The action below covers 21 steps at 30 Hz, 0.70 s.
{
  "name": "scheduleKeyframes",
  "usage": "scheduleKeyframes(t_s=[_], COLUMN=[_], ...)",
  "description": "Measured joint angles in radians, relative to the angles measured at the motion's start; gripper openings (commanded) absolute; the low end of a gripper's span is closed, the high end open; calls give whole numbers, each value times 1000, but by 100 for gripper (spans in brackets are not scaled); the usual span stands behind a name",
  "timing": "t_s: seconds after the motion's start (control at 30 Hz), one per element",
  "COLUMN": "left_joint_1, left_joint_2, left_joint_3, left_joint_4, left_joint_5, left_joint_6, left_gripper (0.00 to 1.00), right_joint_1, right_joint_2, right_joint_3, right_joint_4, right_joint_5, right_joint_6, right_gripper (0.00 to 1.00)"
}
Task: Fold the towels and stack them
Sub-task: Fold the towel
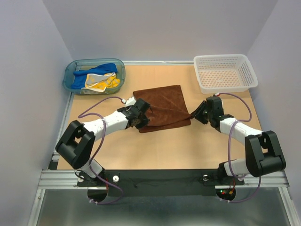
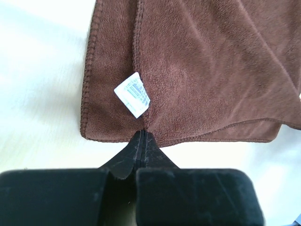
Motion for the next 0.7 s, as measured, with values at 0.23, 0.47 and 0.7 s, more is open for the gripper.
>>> scheduleKeyframes(t_s=[0.23, 0.47, 0.7], left_joint_1=[0, 0, 1], left_joint_2=[-37, -74, -77], left_joint_3=[0, 0, 0], left_joint_4=[-36, -66, -89], left_joint_5=[-22, -35, -35], left_joint_6=[16, 28, 43], left_gripper=[0, 0, 0], right_joint_1=[0, 0, 0], right_joint_2=[30, 37, 37], right_joint_3=[0, 0, -14], right_joint_4=[19, 30, 39], right_joint_5=[27, 20, -16], right_joint_6=[0, 0, 0], right_gripper=[43, 43, 43])
